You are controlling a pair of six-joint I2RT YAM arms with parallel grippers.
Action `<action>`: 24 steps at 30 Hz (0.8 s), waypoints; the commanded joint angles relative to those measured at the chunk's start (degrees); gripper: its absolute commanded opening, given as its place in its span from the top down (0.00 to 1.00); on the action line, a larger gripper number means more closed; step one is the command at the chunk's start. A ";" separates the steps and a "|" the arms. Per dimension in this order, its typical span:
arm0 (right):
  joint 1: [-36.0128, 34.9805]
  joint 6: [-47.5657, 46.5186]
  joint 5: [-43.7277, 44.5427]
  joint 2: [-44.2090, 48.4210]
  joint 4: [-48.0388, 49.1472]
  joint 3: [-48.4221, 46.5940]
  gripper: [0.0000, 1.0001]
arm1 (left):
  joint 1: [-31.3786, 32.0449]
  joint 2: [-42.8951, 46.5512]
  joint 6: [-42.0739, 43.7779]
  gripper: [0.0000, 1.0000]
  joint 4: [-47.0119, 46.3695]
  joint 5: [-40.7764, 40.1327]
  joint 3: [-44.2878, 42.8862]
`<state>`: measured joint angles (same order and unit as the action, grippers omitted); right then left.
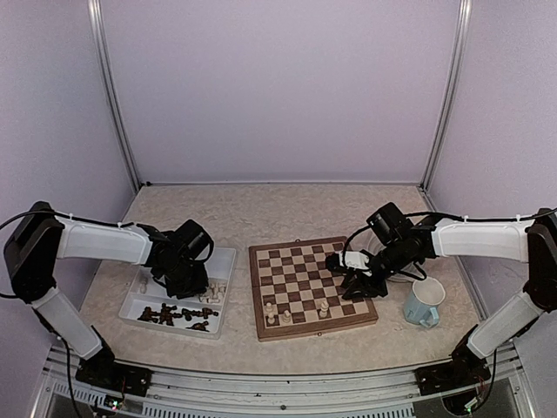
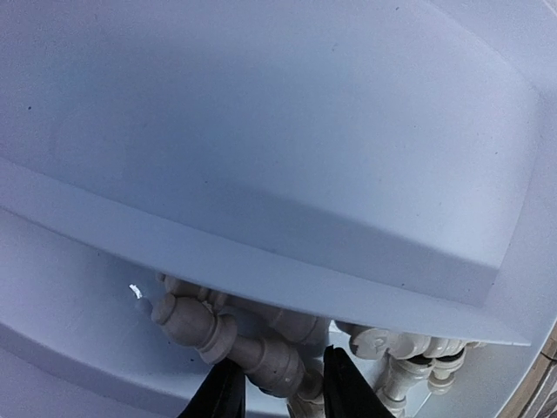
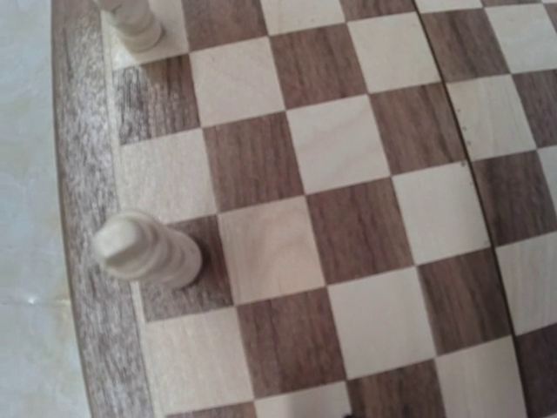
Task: Set up the chess pieces on the board
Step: Pick up the chess pile from the storage box.
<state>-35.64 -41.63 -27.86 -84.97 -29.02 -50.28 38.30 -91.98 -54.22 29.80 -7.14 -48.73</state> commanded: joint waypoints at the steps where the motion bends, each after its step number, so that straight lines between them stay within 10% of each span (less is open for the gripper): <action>1: 0.22 0.46 -1.22 -0.04 0.11 0.81 0.69 | -0.95 0.38 0.39 0.69 4.50 -1.76 1.47; 10: 0.06 0.41 -1.72 -0.79 0.14 0.47 0.69 | -2.44 2.06 1.82 0.62 7.64 -2.00 2.46; 24: -0.22 0.21 -1.76 -1.58 -0.58 -0.14 0.69 | -2.25 2.94 4.65 0.82 10.45 -1.41 0.65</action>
<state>-35.66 -41.43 -28.56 -85.60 -29.02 -50.24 35.97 -89.93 -51.51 35.07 -8.95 -47.00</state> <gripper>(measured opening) 0.315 0.192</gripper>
